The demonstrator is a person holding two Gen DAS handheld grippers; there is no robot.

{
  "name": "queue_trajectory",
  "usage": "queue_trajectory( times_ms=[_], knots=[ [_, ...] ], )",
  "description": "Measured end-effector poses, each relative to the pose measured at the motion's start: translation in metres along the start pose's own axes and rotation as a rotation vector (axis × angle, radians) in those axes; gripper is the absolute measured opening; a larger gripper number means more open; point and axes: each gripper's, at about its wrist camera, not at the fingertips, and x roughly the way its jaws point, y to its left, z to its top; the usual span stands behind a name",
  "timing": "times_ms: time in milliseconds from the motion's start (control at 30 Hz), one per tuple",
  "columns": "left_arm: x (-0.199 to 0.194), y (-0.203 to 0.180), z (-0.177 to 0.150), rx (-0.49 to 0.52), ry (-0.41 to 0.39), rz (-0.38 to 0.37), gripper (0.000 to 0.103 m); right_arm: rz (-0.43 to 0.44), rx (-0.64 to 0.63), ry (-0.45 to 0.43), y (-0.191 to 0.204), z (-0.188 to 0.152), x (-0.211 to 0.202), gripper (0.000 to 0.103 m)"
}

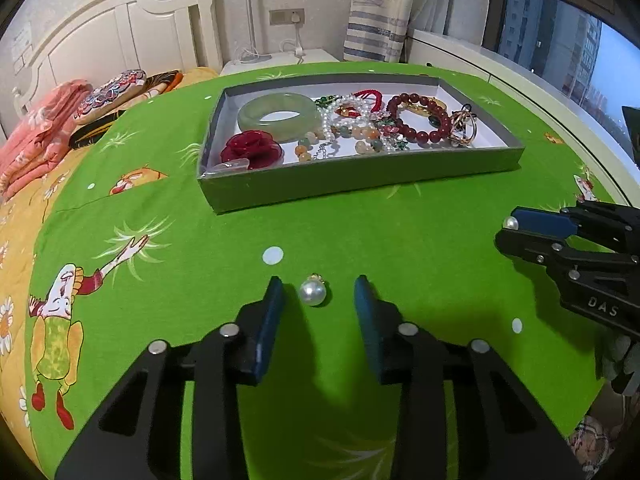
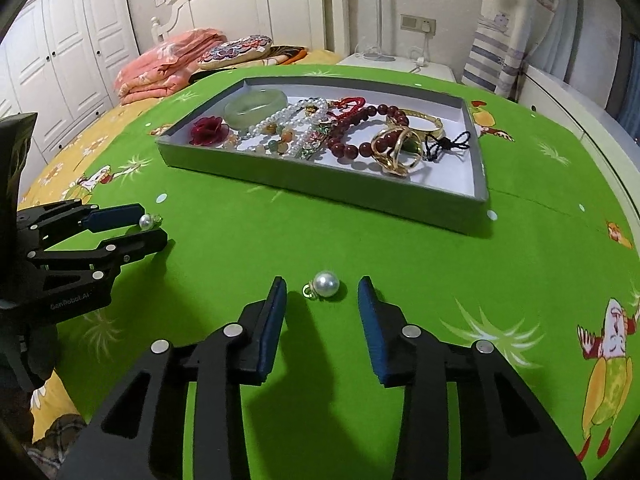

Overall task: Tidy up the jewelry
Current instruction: 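Close the left tool on the pearl earring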

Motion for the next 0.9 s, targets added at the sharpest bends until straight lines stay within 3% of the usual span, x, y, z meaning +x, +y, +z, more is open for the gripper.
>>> queue_trajectory(
  times_ms=[200, 300, 333, 900],
  knots=[
    [-0.002, 0.002, -0.002, -0.005, -0.008, -0.007, 0.022, -0.008, -0.015, 0.002, 0.006, 0.004, 0.004, 0.032],
    [-0.003, 0.002, -0.003, -0.001, -0.007, -0.01, 0.014, -0.023, -0.013, -0.002, 0.005, 0.004, 0.003, 0.024],
    [-0.003, 0.002, -0.003, 0.001, -0.007, -0.013, 0.014, -0.026, -0.011, -0.003, 0.005, 0.003, 0.004, 0.021],
    [-0.017, -0.015, -0.001, 0.036, -0.034, -0.013, 0.014, -0.015, 0.004, -0.036, 0.001, 0.0, -0.008, 0.02]
  ],
)
